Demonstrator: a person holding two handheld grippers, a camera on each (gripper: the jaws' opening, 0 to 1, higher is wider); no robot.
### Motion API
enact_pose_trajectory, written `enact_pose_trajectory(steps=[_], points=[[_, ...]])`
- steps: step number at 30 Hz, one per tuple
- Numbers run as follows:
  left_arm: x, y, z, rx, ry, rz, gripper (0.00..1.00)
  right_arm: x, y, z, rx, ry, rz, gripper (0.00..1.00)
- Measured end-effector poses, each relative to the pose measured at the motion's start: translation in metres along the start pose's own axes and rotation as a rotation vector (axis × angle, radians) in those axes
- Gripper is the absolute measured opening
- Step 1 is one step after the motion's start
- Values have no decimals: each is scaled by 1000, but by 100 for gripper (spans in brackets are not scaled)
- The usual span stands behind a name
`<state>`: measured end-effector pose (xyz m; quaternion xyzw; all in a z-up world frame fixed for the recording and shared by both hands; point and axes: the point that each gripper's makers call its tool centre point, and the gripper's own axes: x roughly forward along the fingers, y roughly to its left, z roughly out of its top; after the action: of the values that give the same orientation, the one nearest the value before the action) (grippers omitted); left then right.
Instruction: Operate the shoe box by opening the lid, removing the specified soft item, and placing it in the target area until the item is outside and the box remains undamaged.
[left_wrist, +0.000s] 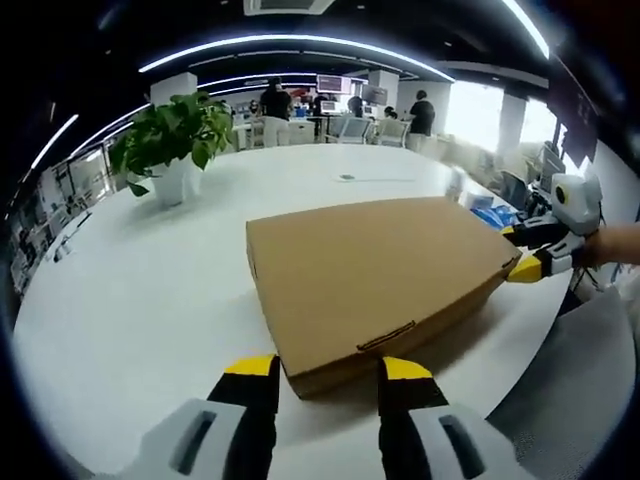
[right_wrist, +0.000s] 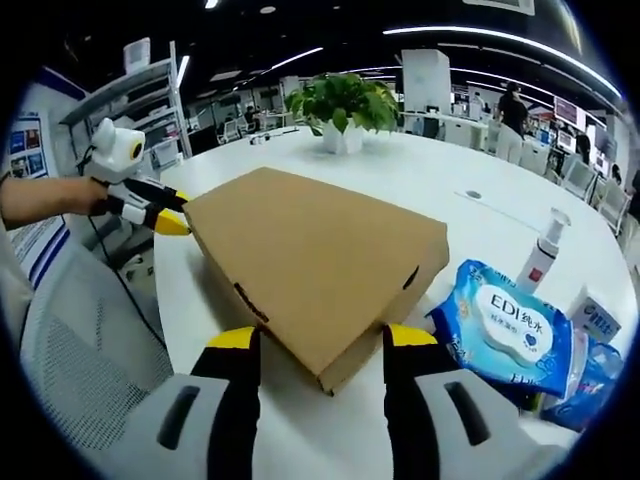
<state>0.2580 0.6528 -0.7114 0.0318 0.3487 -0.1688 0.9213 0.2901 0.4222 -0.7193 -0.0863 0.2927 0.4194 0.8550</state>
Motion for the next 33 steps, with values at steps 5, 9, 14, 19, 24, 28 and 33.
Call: enact_pose_trajectory(steps=[5, 9, 14, 19, 24, 28, 33], points=[[9, 4, 8, 3, 7, -10, 39, 4, -8, 4, 11, -2, -9, 45], [16, 8, 14, 4, 6, -17, 39, 7, -14, 7, 21, -7, -16, 45], [24, 11, 21, 7, 8, -25, 39, 12, -21, 10, 37, -10, -23, 45], [29, 14, 27, 10, 5, -29, 39, 16, -28, 13, 59, -12, -23, 45], [38, 17, 34, 14, 8, -33, 39, 21, -35, 17, 58, -10, -25, 45], [45, 20, 40, 16, 7, -35, 39, 25, -44, 21, 57, -6, -25, 45], [53, 23, 47, 15, 5, -40, 39, 30, -54, 26, 55, -3, -27, 45]])
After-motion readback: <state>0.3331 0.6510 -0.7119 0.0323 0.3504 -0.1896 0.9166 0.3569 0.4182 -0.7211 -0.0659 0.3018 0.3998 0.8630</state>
